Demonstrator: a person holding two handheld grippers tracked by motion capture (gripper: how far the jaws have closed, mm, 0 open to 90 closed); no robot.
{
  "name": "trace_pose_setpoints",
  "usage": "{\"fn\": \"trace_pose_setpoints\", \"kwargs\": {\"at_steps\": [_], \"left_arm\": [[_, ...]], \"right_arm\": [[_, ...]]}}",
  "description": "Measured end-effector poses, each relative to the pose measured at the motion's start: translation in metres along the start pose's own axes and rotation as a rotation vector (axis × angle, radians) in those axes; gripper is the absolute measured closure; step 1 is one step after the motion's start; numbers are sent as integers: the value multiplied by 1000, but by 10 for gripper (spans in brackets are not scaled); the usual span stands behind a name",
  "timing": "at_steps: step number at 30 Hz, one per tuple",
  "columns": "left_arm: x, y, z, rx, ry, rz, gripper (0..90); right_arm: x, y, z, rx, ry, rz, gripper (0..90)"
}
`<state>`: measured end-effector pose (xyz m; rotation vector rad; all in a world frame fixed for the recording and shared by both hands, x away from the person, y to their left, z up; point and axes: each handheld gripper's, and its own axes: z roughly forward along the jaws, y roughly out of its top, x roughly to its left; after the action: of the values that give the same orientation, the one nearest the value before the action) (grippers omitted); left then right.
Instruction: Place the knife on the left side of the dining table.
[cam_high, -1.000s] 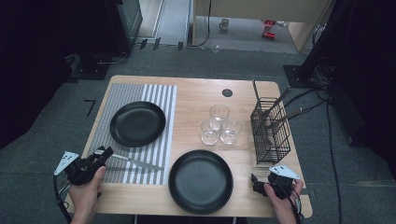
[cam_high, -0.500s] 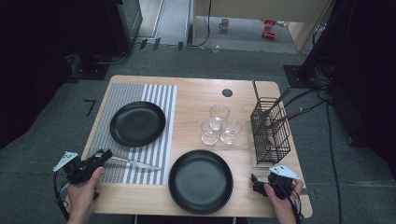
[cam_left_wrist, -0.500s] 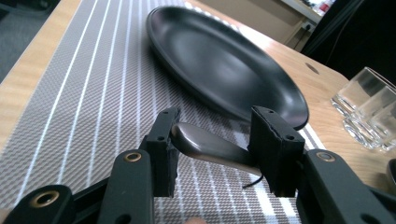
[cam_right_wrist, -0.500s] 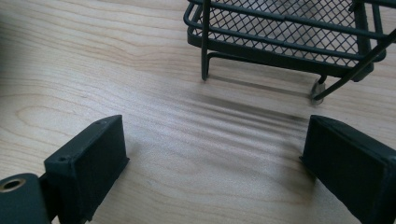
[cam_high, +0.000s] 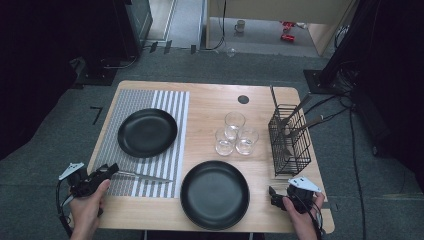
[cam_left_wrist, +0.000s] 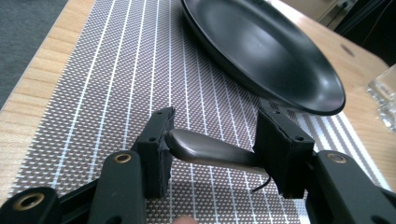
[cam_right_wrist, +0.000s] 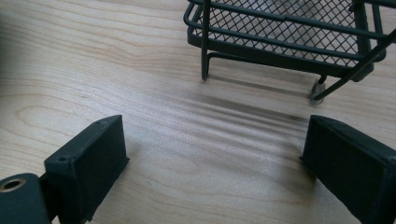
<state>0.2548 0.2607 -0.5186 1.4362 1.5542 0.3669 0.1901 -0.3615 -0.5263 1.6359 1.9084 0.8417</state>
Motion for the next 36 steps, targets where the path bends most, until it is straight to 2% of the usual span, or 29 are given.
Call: {"fn": "trace_pose_setpoints", "kwargs": {"at_steps": [1, 2, 3, 5, 10, 12, 14, 15, 16, 19, 23, 26, 29, 36], "left_arm": [[-1, 0, 0, 8, 19, 19, 478], [-4, 0, 1, 27, 68, 62, 473], [-6, 0, 2, 43, 95, 87, 463], [-9, -1, 3, 57, 110, 101, 431], [-14, -1, 4, 67, 191, 153, 395], [-15, -1, 4, 63, 207, 170, 383], [-20, -2, 5, 54, 228, 214, 376], [-26, -3, 6, 51, 239, 258, 374], [-30, -4, 7, 52, 240, 284, 374], [-38, -8, 13, 87, 220, 314, 365], [-44, -11, 17, 121, 226, 352, 357], [-47, -13, 18, 127, 237, 383, 350], [-48, -14, 17, 136, 225, 384, 344], [-49, -16, 15, 141, 226, 385, 340]], "right_arm": [[0, 0, 0, 0, 0, 0, 54], [0, 0, 0, 0, 0, 0, 54], [0, 0, 0, 0, 0, 0, 54], [0, 0, 0, 0, 0, 0, 54], [0, 0, 0, 0, 0, 0, 54], [0, 0, 0, 0, 0, 0, 54], [0, 0, 0, 0, 0, 0, 54], [0, 0, 0, 0, 0, 0, 54], [0, 0, 0, 0, 0, 0, 54], [0, 0, 0, 0, 0, 0, 54], [0, 0, 0, 0, 0, 0, 54], [0, 0, 0, 0, 0, 0, 54], [0, 0, 0, 0, 0, 0, 54], [0, 0, 0, 0, 0, 0, 54]]}}
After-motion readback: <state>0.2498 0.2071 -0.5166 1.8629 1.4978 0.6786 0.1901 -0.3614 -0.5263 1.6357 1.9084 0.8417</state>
